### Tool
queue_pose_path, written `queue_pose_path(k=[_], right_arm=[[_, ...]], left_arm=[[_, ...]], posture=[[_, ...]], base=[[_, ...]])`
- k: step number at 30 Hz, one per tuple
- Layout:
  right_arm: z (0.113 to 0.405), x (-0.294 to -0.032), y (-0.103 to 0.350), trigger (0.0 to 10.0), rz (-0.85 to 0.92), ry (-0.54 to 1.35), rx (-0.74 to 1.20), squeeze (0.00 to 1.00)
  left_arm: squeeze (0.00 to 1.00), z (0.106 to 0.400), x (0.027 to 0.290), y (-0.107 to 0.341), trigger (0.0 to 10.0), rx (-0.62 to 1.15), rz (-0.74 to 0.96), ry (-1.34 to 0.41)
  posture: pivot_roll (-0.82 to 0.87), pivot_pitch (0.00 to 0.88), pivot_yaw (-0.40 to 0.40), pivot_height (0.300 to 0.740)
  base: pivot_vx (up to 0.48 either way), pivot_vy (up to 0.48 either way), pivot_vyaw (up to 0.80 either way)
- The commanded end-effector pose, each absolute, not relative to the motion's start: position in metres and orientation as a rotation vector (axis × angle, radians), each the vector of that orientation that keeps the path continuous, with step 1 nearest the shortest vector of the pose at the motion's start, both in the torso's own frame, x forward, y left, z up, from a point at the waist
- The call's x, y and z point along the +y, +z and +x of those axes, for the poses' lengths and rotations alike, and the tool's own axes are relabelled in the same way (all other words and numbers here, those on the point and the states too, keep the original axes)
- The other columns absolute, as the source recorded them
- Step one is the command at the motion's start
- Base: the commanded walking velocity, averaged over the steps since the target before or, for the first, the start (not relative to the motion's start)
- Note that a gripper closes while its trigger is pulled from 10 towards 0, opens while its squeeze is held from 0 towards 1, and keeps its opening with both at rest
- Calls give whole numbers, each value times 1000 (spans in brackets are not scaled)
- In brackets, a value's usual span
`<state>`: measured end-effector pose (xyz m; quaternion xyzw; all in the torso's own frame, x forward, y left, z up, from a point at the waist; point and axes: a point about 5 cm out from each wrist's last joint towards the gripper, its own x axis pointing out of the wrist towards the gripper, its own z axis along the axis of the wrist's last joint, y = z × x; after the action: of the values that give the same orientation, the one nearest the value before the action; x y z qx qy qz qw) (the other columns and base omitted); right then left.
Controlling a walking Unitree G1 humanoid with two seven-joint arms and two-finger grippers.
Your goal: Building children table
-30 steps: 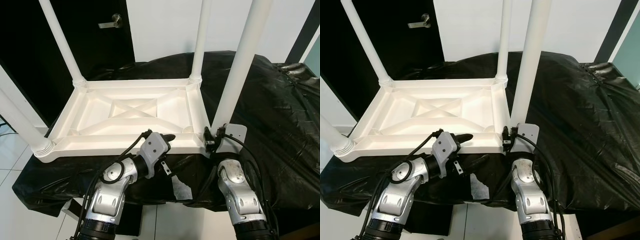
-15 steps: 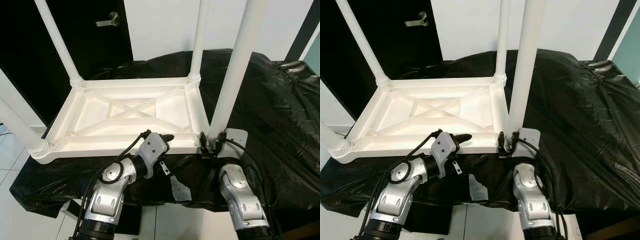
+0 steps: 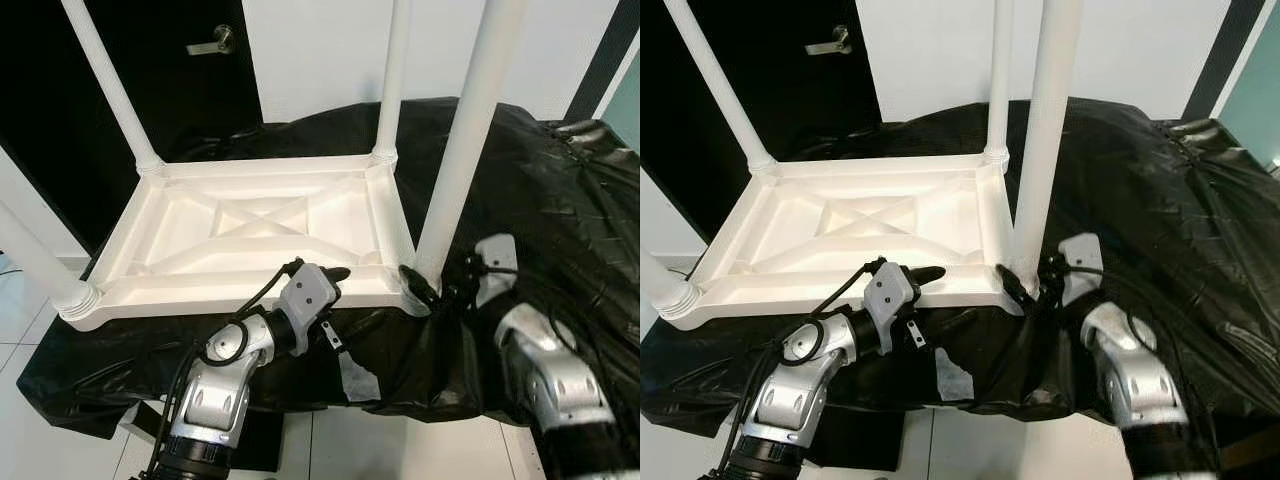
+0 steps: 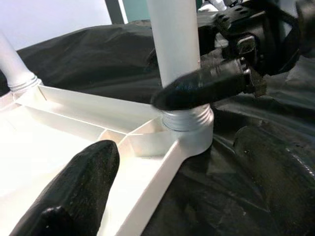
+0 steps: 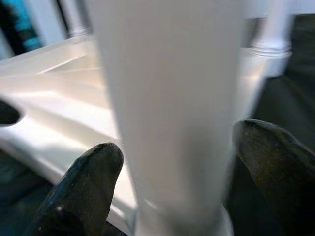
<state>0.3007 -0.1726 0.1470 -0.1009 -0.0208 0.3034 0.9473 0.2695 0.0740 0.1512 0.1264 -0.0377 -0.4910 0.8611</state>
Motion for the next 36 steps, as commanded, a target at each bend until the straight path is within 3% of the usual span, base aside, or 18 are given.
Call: queue_pose_path(k=[1,4,5,6,7,22,23,34,36], right_arm=[[303,-170,143,10000,-231,666,-20,0],[311,-170,140,9647,-279,686,-7,0],[313,-169,139,4157,-292,700,0,0],[313,-169,139,4157,-292,700,0,0],[316,-167,138,0,-288,712,2,0],[316,-172,124,0,-261,600,34,0],[313,-168,116,10000,-266,518,54,0],[305,-149,102,10000,-132,240,71,0],[304,-146,102,10000,-90,121,65,0]], left_arm=[[0,277,79,151,10000,-85,264,-888],[0,278,79,151,10000,-87,261,-887],[0,279,78,151,10000,-91,264,-887],[0,279,78,151,10000,-91,264,-887],[0,280,77,152,10000,-95,265,-887],[0,282,78,152,10000,-104,256,-860],[0,282,78,152,10000,-105,236,-856],[0,282,76,150,10000,-101,221,-856],[0,281,76,149,10000,-98,221,-857]], posture=[[-58,0,43,740],[-55,0,43,740],[-46,0,38,740],[-46,0,38,740],[-35,0,30,740],[-52,0,28,740],[-70,0,32,740],[-85,0,37,740],[-85,0,40,740]], base=[[0,0,0],[0,0,0],[0,0,0],[0,0,0],[0,0,0],[0,0,0],[0,0,0],[0,0,0],[0,0,0]])
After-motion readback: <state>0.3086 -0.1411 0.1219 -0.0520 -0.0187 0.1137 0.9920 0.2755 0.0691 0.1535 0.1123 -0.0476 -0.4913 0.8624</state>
